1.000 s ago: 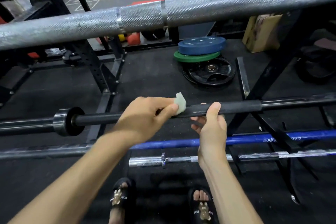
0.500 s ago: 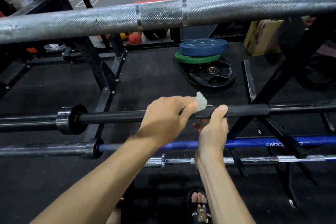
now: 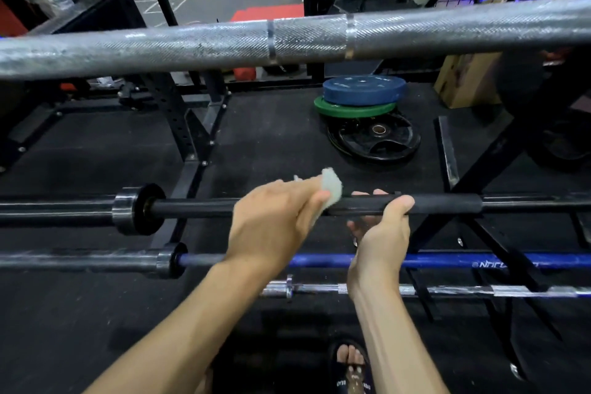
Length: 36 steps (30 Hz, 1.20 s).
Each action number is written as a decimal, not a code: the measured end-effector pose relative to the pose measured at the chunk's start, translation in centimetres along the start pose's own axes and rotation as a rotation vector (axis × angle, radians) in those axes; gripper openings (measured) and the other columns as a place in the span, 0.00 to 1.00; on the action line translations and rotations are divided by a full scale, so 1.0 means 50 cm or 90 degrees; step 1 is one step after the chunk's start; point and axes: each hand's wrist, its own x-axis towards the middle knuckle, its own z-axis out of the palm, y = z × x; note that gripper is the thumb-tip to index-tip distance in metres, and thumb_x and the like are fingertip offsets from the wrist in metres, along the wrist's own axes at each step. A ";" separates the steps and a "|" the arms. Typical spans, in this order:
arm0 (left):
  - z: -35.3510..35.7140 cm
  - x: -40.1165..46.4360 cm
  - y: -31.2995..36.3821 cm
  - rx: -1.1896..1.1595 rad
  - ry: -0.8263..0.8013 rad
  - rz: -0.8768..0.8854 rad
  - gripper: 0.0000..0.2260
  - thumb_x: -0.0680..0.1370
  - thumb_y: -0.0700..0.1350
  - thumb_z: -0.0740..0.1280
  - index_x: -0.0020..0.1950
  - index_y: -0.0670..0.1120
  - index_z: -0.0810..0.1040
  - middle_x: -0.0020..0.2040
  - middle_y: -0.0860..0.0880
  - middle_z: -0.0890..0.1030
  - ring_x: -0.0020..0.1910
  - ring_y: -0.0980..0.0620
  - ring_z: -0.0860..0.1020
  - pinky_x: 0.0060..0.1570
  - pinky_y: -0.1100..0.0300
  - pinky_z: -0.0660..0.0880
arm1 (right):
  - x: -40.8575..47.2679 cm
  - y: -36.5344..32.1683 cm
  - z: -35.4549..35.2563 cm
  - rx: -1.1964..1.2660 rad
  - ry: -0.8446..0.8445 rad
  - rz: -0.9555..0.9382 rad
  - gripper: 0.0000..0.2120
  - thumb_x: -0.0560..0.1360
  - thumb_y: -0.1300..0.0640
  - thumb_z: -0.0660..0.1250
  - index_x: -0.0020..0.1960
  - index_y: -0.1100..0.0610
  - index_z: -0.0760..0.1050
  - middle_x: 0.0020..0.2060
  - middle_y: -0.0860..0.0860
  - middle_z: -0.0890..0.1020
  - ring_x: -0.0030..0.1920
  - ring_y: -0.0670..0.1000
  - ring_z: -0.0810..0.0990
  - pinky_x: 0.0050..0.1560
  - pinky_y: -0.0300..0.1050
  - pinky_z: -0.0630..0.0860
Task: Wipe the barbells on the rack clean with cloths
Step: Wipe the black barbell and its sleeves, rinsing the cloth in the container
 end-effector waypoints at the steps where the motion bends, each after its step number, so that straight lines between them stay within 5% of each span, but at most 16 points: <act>1: 0.009 -0.002 0.008 0.018 0.026 -0.043 0.15 0.82 0.55 0.57 0.54 0.57 0.83 0.45 0.56 0.86 0.48 0.51 0.85 0.52 0.57 0.80 | -0.001 0.000 -0.001 -0.004 -0.011 0.001 0.22 0.86 0.40 0.49 0.56 0.52 0.77 0.48 0.51 0.87 0.48 0.52 0.83 0.46 0.47 0.76; 5: 0.050 -0.005 0.080 0.010 0.032 0.046 0.18 0.80 0.51 0.58 0.58 0.49 0.85 0.54 0.53 0.86 0.58 0.51 0.84 0.66 0.56 0.72 | -0.001 0.006 -0.007 -0.008 -0.032 0.024 0.25 0.85 0.37 0.48 0.58 0.49 0.79 0.53 0.49 0.86 0.52 0.50 0.84 0.50 0.46 0.78; 8: 0.022 0.004 0.011 0.014 0.001 0.142 0.16 0.81 0.52 0.60 0.60 0.50 0.85 0.56 0.53 0.86 0.59 0.53 0.83 0.67 0.54 0.69 | 0.003 0.002 -0.013 0.015 -0.041 0.025 0.25 0.85 0.39 0.48 0.58 0.52 0.79 0.49 0.50 0.87 0.50 0.50 0.83 0.47 0.46 0.76; 12: 0.001 -0.009 -0.029 0.038 0.100 -0.030 0.13 0.82 0.50 0.61 0.52 0.51 0.86 0.47 0.51 0.87 0.54 0.50 0.85 0.66 0.52 0.72 | 0.001 -0.002 -0.013 0.041 -0.052 0.030 0.25 0.85 0.39 0.48 0.58 0.53 0.78 0.45 0.49 0.88 0.48 0.50 0.82 0.45 0.47 0.76; 16: 0.050 -0.007 0.078 0.045 0.076 0.040 0.15 0.80 0.48 0.59 0.56 0.47 0.84 0.51 0.50 0.87 0.55 0.49 0.84 0.67 0.54 0.69 | 0.000 0.006 -0.006 0.040 -0.053 0.038 0.27 0.85 0.37 0.48 0.62 0.53 0.78 0.54 0.53 0.86 0.50 0.51 0.84 0.44 0.44 0.77; 20: 0.022 -0.010 0.020 0.079 0.010 0.105 0.18 0.81 0.52 0.57 0.62 0.50 0.84 0.58 0.54 0.85 0.60 0.52 0.83 0.69 0.52 0.65 | -0.001 0.000 -0.005 0.056 -0.038 0.030 0.27 0.85 0.39 0.48 0.63 0.57 0.76 0.47 0.52 0.87 0.47 0.51 0.84 0.44 0.45 0.76; 24: -0.036 -0.036 -0.079 0.106 0.036 -0.026 0.17 0.82 0.53 0.58 0.56 0.51 0.86 0.54 0.52 0.87 0.61 0.52 0.83 0.70 0.54 0.64 | 0.004 -0.006 -0.016 0.058 -0.061 0.026 0.28 0.85 0.39 0.47 0.60 0.57 0.77 0.34 0.46 0.86 0.36 0.42 0.81 0.46 0.47 0.76; 28: -0.044 -0.057 -0.074 0.076 0.045 -0.107 0.17 0.82 0.53 0.58 0.56 0.50 0.85 0.58 0.51 0.86 0.65 0.51 0.80 0.72 0.54 0.62 | 0.006 -0.002 -0.024 0.031 -0.084 0.040 0.27 0.85 0.39 0.46 0.57 0.54 0.79 0.42 0.54 0.84 0.40 0.48 0.83 0.43 0.47 0.78; 36: 0.029 -0.019 0.057 0.061 0.009 0.067 0.20 0.81 0.52 0.56 0.64 0.49 0.83 0.61 0.53 0.84 0.63 0.50 0.81 0.69 0.53 0.63 | 0.015 0.001 -0.030 0.069 -0.097 0.061 0.32 0.84 0.35 0.45 0.63 0.55 0.78 0.47 0.53 0.87 0.43 0.49 0.82 0.46 0.47 0.75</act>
